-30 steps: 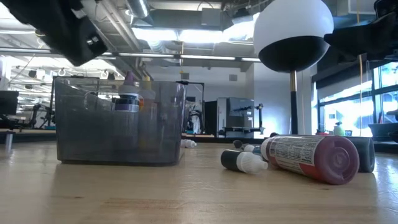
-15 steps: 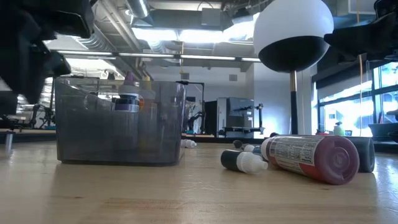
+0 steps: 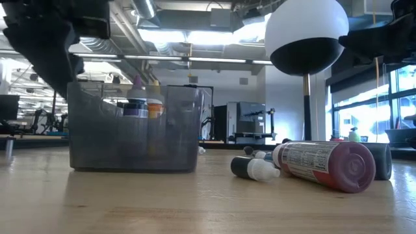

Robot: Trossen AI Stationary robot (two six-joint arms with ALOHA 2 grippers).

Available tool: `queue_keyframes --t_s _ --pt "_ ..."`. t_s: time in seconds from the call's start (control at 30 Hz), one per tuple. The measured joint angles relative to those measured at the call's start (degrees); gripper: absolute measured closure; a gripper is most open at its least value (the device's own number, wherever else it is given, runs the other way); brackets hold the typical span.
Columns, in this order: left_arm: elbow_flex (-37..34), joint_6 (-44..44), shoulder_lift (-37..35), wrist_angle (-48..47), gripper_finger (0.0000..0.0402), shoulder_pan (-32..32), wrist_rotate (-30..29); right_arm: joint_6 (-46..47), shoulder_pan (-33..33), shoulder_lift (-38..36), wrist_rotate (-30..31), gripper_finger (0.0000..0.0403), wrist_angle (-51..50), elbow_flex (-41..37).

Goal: Pick & Place food coloring
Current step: Put the small brown food coloring bottle into the black bin

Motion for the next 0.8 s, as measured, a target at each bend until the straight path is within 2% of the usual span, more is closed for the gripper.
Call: queue_keyframes --t_s 0.2,0.3,0.4,0.47,0.53,0.8 --pt "0.02 -5.88 0.0 -7.47 0.0177 -0.01 5.81 -0.06 -0.01 0.02 0.02 0.0289 -0.48 -0.01" --pt "0.0 -4.85 0.0 -14.71 0.0161 0.03 13.77 -0.09 -0.01 0.02 0.02 0.0289 -0.5 -0.01" --pt "0.0 -10.41 0.02 -20.89 0.0154 -0.65 20.53 -0.13 -0.01 0.02 0.02 0.0289 -0.49 0.01" --pt "0.01 -14.73 0.02 -22.81 0.0153 -1.83 20.5 -0.12 -0.01 0.02 0.02 0.0289 -0.5 -0.01" --pt "0.0 -15.43 0.02 -23.58 0.0154 -3.57 19.26 -0.13 0.01 0.02 0.02 0.0289 -0.5 0.01" --pt "0.01 -20.83 0.02 -18.85 0.0153 -8.64 19.94 -0.15 0.01 0.02 0.03 0.0289 -0.96 0.0"
